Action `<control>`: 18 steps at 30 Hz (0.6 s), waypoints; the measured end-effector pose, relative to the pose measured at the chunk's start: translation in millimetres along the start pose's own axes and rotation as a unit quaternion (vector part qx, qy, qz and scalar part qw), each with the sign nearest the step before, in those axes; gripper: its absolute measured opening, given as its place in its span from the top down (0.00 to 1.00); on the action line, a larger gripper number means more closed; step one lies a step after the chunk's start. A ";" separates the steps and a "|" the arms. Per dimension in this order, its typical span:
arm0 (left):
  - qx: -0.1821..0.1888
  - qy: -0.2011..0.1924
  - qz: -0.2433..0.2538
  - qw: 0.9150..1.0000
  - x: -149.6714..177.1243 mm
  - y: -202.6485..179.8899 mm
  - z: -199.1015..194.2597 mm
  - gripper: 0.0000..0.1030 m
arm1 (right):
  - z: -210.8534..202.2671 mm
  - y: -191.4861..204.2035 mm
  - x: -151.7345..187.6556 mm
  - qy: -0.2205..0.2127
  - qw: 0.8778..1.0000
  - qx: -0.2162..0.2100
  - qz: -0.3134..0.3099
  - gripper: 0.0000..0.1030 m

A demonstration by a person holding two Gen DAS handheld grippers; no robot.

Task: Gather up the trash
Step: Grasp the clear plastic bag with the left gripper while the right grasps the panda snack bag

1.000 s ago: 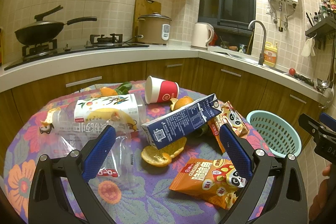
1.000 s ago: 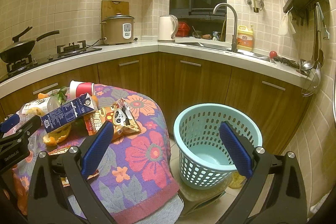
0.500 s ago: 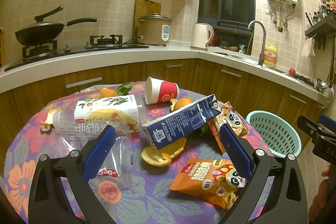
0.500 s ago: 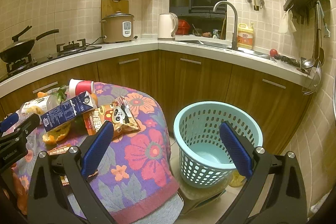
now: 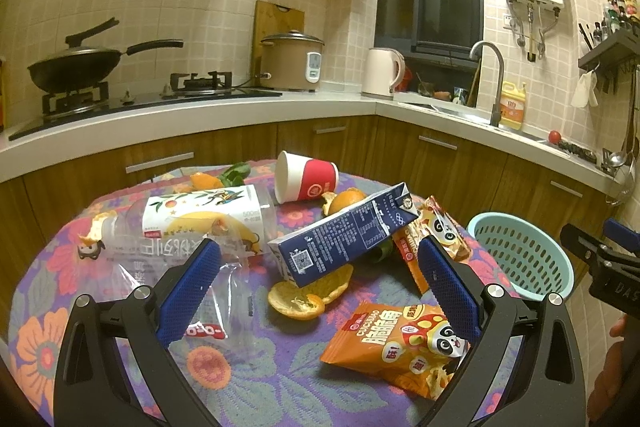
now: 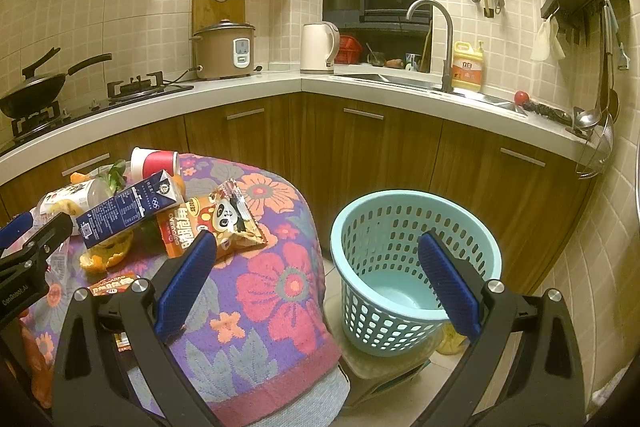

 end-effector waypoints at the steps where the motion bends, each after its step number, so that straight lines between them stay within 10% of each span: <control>1: -0.001 -0.006 -0.002 1.000 -1.2 0.7 -2.4 0.07 | 0.3 0.7 0.8 0.000 1.000 -0.002 0.000 0.06; 6: -0.006 -0.009 -0.045 0.999 -4.8 27.4 -28.6 0.07 | 0.7 11.2 6.3 0.005 1.000 -0.024 -0.010 0.06; 18: -0.008 0.122 -0.157 0.980 7.7 134.5 -35.4 0.14 | 1.2 77.5 27.1 0.062 0.982 -0.172 -0.051 0.08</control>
Point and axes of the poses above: each gripper's, at about its wrist camera, not at the fingertips, and z roughly the way its jaws point, y to its left, x to its underside, the point moved 4 cm from there along z, roughly the way its jaws point, and after that the axes turned 7 degrees about -y, right-handed, at the moved point
